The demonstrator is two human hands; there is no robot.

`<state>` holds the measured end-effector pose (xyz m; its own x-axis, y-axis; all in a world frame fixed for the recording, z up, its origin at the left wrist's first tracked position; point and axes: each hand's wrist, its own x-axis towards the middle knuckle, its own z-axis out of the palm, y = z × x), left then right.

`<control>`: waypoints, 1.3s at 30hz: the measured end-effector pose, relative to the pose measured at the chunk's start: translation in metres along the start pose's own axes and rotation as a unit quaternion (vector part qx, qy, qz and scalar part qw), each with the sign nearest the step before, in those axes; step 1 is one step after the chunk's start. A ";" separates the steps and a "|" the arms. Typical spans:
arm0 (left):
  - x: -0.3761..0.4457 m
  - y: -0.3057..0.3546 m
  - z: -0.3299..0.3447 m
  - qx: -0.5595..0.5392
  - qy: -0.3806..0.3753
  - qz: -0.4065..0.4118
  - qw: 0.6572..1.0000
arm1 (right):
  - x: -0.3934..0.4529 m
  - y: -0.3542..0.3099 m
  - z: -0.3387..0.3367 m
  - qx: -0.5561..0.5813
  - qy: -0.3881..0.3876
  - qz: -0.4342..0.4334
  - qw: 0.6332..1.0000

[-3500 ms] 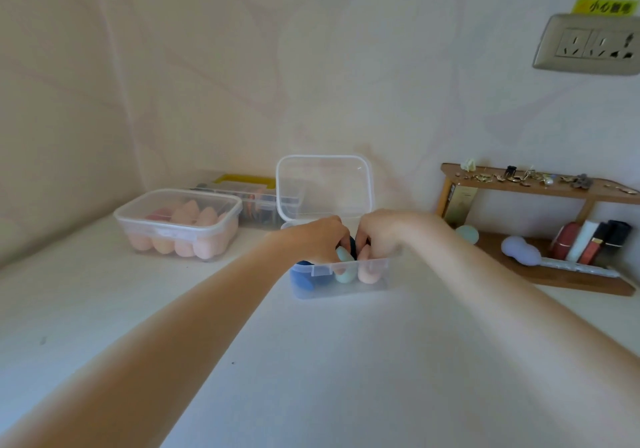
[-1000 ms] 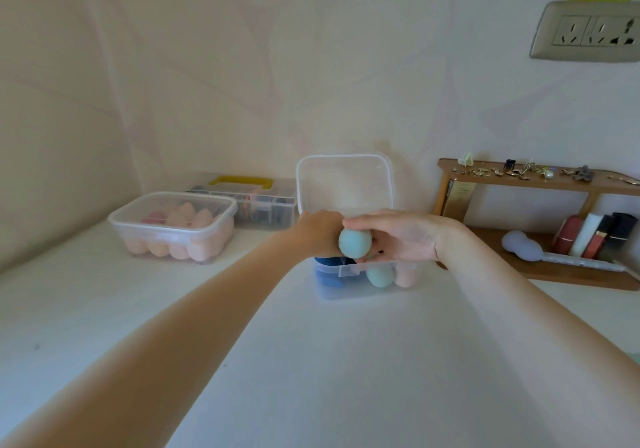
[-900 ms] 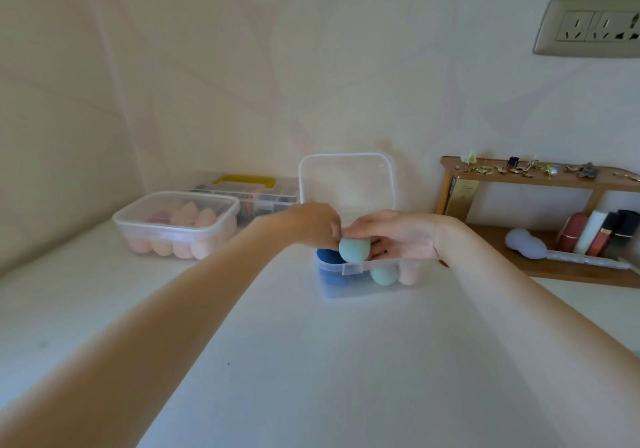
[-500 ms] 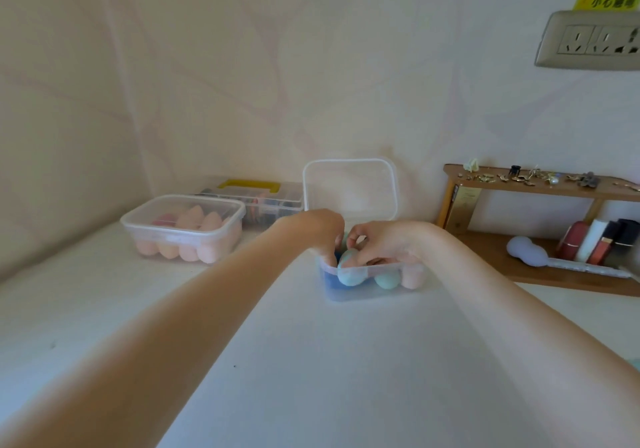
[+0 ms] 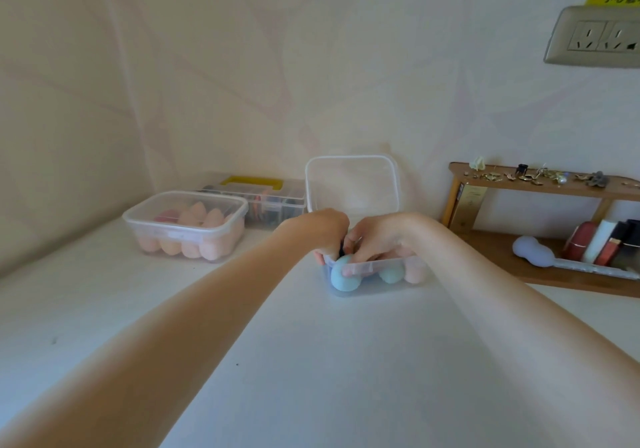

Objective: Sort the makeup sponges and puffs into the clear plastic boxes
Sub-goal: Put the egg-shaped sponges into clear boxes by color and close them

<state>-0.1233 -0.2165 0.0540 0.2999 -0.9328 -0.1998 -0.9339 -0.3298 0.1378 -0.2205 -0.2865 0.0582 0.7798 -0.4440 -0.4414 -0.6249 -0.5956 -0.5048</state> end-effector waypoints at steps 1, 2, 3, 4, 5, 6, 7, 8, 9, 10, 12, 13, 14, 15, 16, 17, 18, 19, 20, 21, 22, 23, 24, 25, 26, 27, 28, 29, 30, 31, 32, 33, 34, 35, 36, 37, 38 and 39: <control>0.000 0.000 -0.002 -0.019 -0.012 -0.006 1.000 | 0.003 -0.005 0.003 -0.044 0.005 0.005 0.999; 0.000 -0.001 -0.004 -0.039 -0.020 -0.010 0.999 | 0.006 -0.011 0.007 -0.086 0.004 0.007 0.996; -0.001 -0.001 -0.004 -0.053 -0.019 -0.012 0.998 | 0.009 -0.016 0.010 -0.121 0.001 0.008 0.993; -0.001 -0.002 -0.004 -0.059 -0.010 -0.013 0.998 | 0.012 -0.020 0.012 -0.153 0.000 0.008 0.988; -0.003 -0.002 -0.004 -0.062 0.001 -0.011 0.998 | 0.016 -0.022 0.014 -0.172 0.000 0.016 0.985; -0.003 -0.003 -0.003 -0.067 0.010 -0.011 0.998 | 0.018 -0.023 0.015 -0.179 0.002 0.025 0.984; -0.002 -0.004 0.000 -0.071 0.013 -0.011 0.997 | 0.019 -0.021 0.016 -0.172 0.000 0.027 0.985; 0.000 -0.004 0.002 -0.073 0.012 -0.011 0.997 | 0.019 -0.020 0.016 -0.162 -0.010 0.019 0.987; 0.000 -0.004 0.003 -0.070 0.011 -0.005 0.997 | 0.016 -0.018 0.014 -0.146 -0.017 0.008 0.989; 0.001 -0.004 0.003 -0.072 0.006 -0.001 0.997 | 0.012 -0.016 0.011 -0.128 -0.017 -0.002 0.992; -0.003 -0.004 0.003 -0.075 0.001 0.012 0.997 | 0.001 -0.014 0.003 -0.056 -0.014 0.001 0.998; -0.006 -0.004 0.003 -0.073 -0.001 0.018 0.997 | -0.005 -0.012 -0.001 -0.015 -0.017 0.005 1.000; -0.007 -0.005 0.002 -0.073 -0.003 0.022 0.997 | -0.010 -0.011 -0.006 0.019 -0.024 0.003 1.000; -0.008 -0.007 0.002 -0.073 0.002 0.029 0.997 | -0.015 -0.010 -0.009 0.037 -0.027 -0.001 0.999; -0.011 -0.007 0.000 -0.067 0.006 0.035 0.997 | -0.019 -0.010 -0.011 0.045 -0.023 -0.006 0.999; -0.014 -0.007 -0.002 -0.061 0.011 0.040 0.997 | -0.025 -0.010 -0.012 0.046 -0.015 -0.011 0.999; -0.017 -0.008 -0.003 -0.051 0.019 0.043 0.998 | -0.028 -0.011 -0.012 0.047 -0.006 -0.018 0.999; -0.019 -0.008 -0.005 -0.037 0.031 0.045 0.998 | -0.033 -0.012 -0.011 0.051 0.006 -0.024 0.998; -0.023 -0.007 -0.008 -0.026 0.049 0.044 0.997 | -0.037 -0.012 -0.011 0.057 0.018 -0.030 0.998; -0.026 -0.006 -0.010 -0.015 0.070 0.043 0.997 | -0.041 -0.013 -0.010 0.066 0.033 -0.037 0.997; -0.031 -0.001 -0.012 -0.009 0.091 0.045 0.995 | -0.047 -0.012 -0.009 0.079 0.053 -0.046 0.994; -0.034 0.004 -0.014 -0.008 0.116 0.048 0.992 | -0.051 -0.011 -0.009 0.093 0.072 -0.056 0.991; -0.038 0.009 -0.017 -0.013 0.142 0.051 0.989 | -0.057 -0.011 -0.010 0.103 0.091 -0.067 0.988; -0.041 0.018 -0.017 -0.019 0.167 0.058 0.984 | -0.065 -0.009 -0.010 0.110 0.111 -0.072 0.985; -0.044 0.028 -0.017 -0.027 0.192 0.064 0.979 | -0.073 -0.006 -0.011 0.112 0.134 -0.075 0.982; -0.044 0.038 -0.016 -0.036 0.216 0.074 0.973 | -0.081 -0.003 -0.013 0.109 0.159 -0.072 0.979; -0.046 0.051 -0.013 -0.045 0.233 0.089 0.967 | -0.092 0.004 -0.013 0.103 0.187 -0.062 0.975; -0.047 0.066 -0.008 -0.051 0.245 0.106 0.962 | -0.103 0.014 -0.014 0.093 0.211 -0.044 0.972; -0.049 0.076 -0.005 -0.054 0.250 0.119 0.959 | -0.111 0.021 -0.017 0.082 0.227 -0.025 0.970; -0.052 0.091 0.001 -0.061 0.247 0.141 0.957 | -0.124 0.034 -0.016 0.068 0.238 0.004 0.969; -0.055 0.101 0.006 -0.069 0.237 0.163 0.955 | -0.135 0.044 -0.016 0.041 0.236 0.034 0.970; -0.059 0.113 0.012 -0.075 0.220 0.187 0.954 | -0.146 0.057 -0.015 0.003 0.232 0.073 0.970; -0.061 0.123 0.019 -0.072 0.198 0.207 0.955 | -0.154 0.070 -0.013 -0.043 0.226 0.114 0.966; -0.063 0.132 0.025 -0.065 0.174 0.225 0.956 | -0.160 0.084 -0.010 -0.092 0.217 0.160 0.959; -0.063 0.139 0.032 -0.054 0.150 0.235 0.959 | -0.165 0.098 -0.006 -0.129 0.205 0.205 0.948; -0.065 0.148 0.038 -0.044 0.132 0.241 0.960 | -0.172 0.114 0.000 -0.153 0.188 0.247 0.938; -0.065 0.154 0.042 -0.036 0.123 0.241 0.962 | -0.176 0.125 0.006 -0.173 0.158 0.279 0.931; -0.067 0.158 0.045 -0.027 0.120 0.239 0.963 | -0.179 0.134 0.013 -0.186 0.126 0.303 0.926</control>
<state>-0.3000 -0.2001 0.0455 -0.1190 -0.9847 0.1273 -0.9672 0.1439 0.2093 -0.4443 -0.2785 0.0598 0.3032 -0.8865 -0.3496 -0.9307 -0.3542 0.0910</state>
